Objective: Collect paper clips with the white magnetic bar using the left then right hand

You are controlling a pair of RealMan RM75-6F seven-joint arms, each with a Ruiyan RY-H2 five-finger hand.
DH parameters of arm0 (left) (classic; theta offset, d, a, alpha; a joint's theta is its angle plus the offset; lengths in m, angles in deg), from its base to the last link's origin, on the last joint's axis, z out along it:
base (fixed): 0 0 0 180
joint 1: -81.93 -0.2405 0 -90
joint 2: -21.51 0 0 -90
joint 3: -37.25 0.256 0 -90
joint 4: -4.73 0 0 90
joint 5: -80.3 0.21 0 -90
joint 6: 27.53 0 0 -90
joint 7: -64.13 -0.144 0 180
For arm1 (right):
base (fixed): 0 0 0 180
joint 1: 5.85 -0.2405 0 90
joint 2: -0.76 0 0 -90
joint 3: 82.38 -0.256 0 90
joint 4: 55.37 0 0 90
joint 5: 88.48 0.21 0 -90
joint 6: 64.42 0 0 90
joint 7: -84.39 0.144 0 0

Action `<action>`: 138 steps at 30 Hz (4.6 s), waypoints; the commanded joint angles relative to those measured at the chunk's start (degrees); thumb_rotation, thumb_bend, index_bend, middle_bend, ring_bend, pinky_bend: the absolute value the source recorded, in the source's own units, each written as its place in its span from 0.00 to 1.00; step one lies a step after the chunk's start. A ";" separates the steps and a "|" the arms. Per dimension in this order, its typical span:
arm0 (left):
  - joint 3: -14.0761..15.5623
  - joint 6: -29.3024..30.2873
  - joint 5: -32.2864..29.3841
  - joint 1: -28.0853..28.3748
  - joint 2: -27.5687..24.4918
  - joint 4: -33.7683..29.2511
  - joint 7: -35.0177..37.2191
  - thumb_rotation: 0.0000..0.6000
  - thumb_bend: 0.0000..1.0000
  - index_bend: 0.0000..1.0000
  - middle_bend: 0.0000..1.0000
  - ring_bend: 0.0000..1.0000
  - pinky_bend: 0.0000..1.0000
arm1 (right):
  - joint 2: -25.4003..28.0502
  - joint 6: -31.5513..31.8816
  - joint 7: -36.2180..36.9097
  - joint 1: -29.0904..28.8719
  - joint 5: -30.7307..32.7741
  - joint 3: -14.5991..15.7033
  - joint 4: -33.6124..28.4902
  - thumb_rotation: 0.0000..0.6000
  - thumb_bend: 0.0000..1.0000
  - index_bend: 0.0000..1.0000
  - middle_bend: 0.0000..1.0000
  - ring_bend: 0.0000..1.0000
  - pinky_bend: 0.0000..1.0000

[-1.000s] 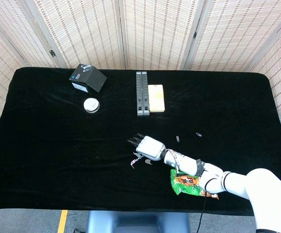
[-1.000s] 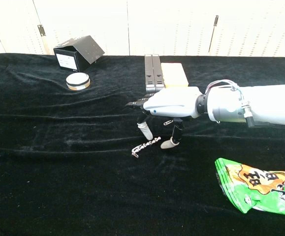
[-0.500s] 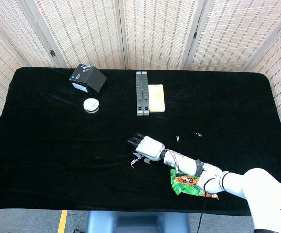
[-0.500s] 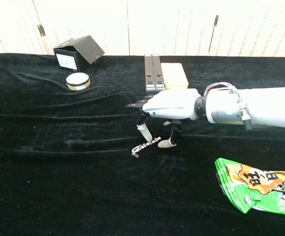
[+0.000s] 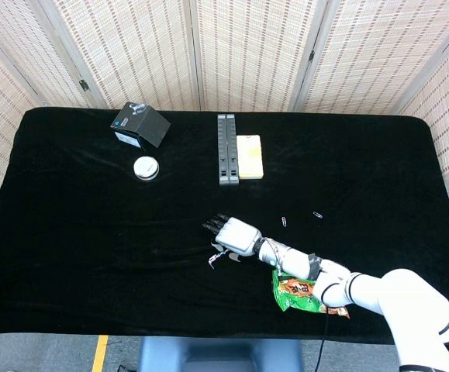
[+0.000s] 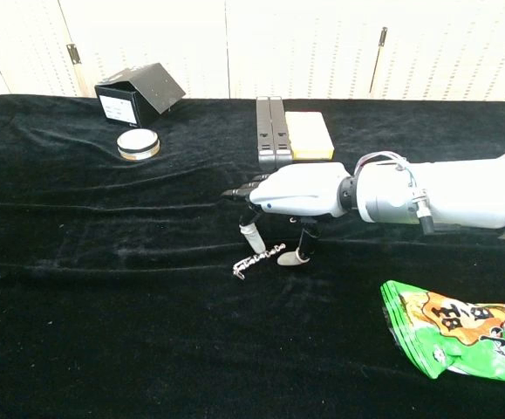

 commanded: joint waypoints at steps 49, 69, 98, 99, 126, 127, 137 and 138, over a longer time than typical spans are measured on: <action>-0.58 -0.71 -0.32 -0.11 -0.17 0.37 0.89 1.00 0.45 0.02 0.12 0.04 0.08 | 0.72 3.13 -1.02 1.55 4.32 -1.98 0.36 1.00 0.49 0.87 0.21 0.14 0.00; -0.75 -0.89 -0.99 0.19 0.12 0.24 -0.38 1.00 0.45 0.02 0.13 0.04 0.09 | 1.60 5.55 1.83 3.13 4.59 -2.15 1.57 1.00 0.49 0.88 0.23 0.15 0.00; -0.68 -2.38 -2.65 2.38 1.67 -0.11 -6.22 1.00 0.45 0.02 0.13 0.05 0.09 | 8.01 10.70 8.49 14.63 9.77 -1.41 5.90 1.00 0.49 0.88 0.23 0.15 0.00; -0.69 -2.48 -2.73 2.47 1.71 -0.08 -6.36 1.00 0.45 0.02 0.13 0.05 0.09 | 8.03 10.82 8.68 14.89 9.79 -1.40 6.17 1.00 0.49 0.88 0.23 0.15 0.00; -0.51 -3.39 -3.38 3.34 2.04 0.07 -7.57 1.00 0.45 0.02 0.13 0.05 0.09 | 5.22 8.98 12.10 18.10 9.22 -0.95 12.37 1.00 0.49 0.88 0.23 0.15 0.00; -0.51 -3.40 -3.41 3.35 2.05 0.11 -7.60 1.00 0.45 0.02 0.13 0.05 0.09 | 5.16 8.86 12.22 18.14 9.21 -0.95 12.51 1.00 0.49 0.88 0.23 0.15 0.00; -0.47 -3.59 -3.52 3.49 2.10 0.27 -7.61 1.00 0.45 0.02 0.13 0.05 0.09 | 4.71 9.46 13.59 18.64 8.68 -1.23 13.63 1.00 0.49 0.88 0.24 0.15 0.00; -0.47 -3.56 -3.52 3.49 2.12 0.27 -7.61 1.00 0.45 0.02 0.13 0.05 0.09 | 4.84 9.85 13.70 18.72 8.63 -1.36 13.53 1.00 0.49 0.88 0.24 0.15 0.00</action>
